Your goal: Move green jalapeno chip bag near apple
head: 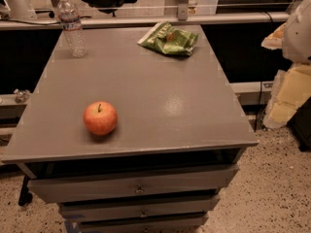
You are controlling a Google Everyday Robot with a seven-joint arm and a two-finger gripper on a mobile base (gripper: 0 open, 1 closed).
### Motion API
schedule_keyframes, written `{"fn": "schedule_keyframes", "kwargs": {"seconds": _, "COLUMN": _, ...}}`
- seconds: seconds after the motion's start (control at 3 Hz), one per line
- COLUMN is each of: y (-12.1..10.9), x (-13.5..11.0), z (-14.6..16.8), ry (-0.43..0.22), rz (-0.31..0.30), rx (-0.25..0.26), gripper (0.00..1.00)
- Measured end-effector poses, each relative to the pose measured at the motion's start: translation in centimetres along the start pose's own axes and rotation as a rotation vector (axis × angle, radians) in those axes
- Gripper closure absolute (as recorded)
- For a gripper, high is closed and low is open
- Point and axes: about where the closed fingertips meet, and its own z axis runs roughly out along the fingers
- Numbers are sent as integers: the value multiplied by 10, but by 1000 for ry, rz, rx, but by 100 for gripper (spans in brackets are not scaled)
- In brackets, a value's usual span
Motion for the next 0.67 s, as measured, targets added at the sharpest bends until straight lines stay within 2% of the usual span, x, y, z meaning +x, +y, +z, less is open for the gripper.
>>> {"fn": "schedule_keyframes", "kwargs": {"seconds": 0.33, "y": -2, "x": -4, "z": 2, "ry": -14, "rz": -5, "rx": 8, "gripper": 0}}
{"fn": "schedule_keyframes", "kwargs": {"seconds": 0.67, "y": -19, "x": -12, "z": 18, "ry": -67, "rz": -3, "rx": 44, "gripper": 0}}
